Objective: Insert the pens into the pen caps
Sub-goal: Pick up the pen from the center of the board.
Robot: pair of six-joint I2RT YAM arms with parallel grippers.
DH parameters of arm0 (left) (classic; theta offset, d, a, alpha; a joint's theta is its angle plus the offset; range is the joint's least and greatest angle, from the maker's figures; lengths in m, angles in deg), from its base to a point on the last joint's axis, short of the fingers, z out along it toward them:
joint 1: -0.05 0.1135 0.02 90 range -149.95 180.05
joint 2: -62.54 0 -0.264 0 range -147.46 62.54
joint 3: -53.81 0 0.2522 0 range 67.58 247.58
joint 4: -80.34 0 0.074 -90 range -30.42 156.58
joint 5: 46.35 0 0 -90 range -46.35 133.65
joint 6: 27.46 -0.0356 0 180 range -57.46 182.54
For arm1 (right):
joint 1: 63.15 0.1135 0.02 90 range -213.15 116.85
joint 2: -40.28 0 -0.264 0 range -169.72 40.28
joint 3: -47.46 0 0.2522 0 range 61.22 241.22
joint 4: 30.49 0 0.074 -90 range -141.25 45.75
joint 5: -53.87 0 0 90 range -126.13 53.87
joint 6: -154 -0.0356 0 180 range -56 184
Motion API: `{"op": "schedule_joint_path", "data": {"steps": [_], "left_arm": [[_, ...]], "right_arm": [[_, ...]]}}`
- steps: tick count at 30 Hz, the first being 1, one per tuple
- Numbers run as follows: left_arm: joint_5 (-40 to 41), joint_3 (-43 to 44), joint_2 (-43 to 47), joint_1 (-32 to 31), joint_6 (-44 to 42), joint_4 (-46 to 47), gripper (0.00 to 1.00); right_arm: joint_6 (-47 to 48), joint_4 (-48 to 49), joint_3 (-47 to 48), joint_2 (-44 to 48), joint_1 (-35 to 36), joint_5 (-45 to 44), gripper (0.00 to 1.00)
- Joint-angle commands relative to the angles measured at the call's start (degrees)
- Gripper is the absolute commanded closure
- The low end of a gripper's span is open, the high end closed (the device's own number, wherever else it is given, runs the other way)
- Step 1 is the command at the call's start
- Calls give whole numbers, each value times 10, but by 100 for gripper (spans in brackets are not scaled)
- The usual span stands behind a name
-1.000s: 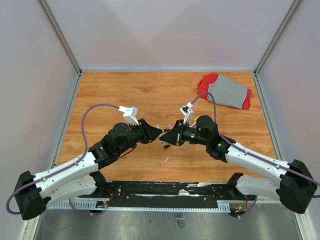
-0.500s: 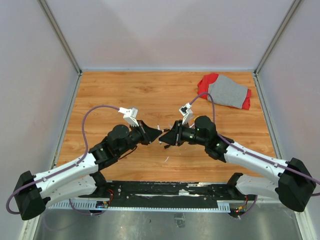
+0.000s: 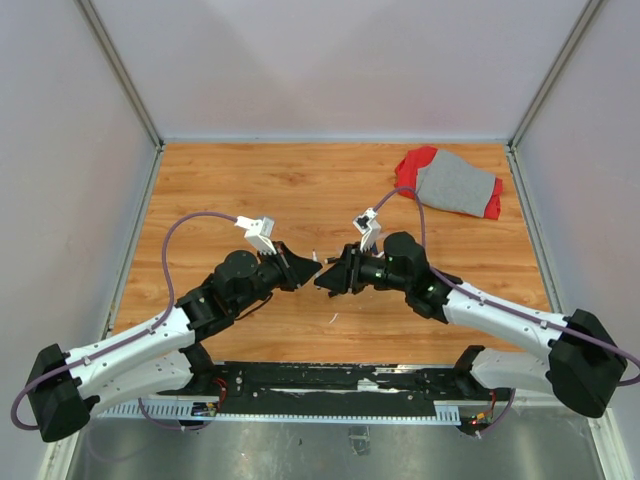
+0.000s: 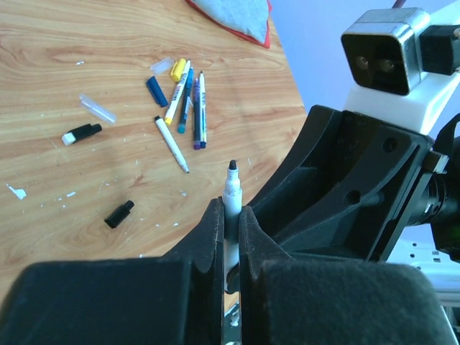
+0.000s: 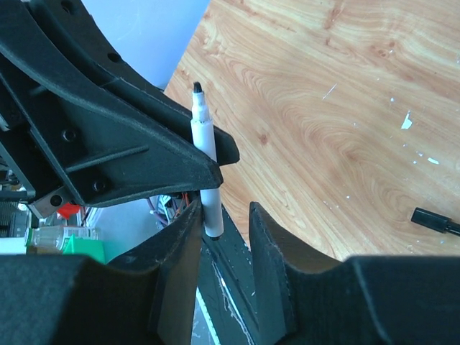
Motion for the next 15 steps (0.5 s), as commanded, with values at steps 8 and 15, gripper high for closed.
{"op": "schedule_joint_path", "data": {"steps": [8,15], "left_arm": [[18,-4,8,-5,2,14,100],[17,-6,10,-5,6,12,96]], "right_arm": [[10,9,9,-19,26,24,79],[10,6,7,-8,28,5,96]]}}
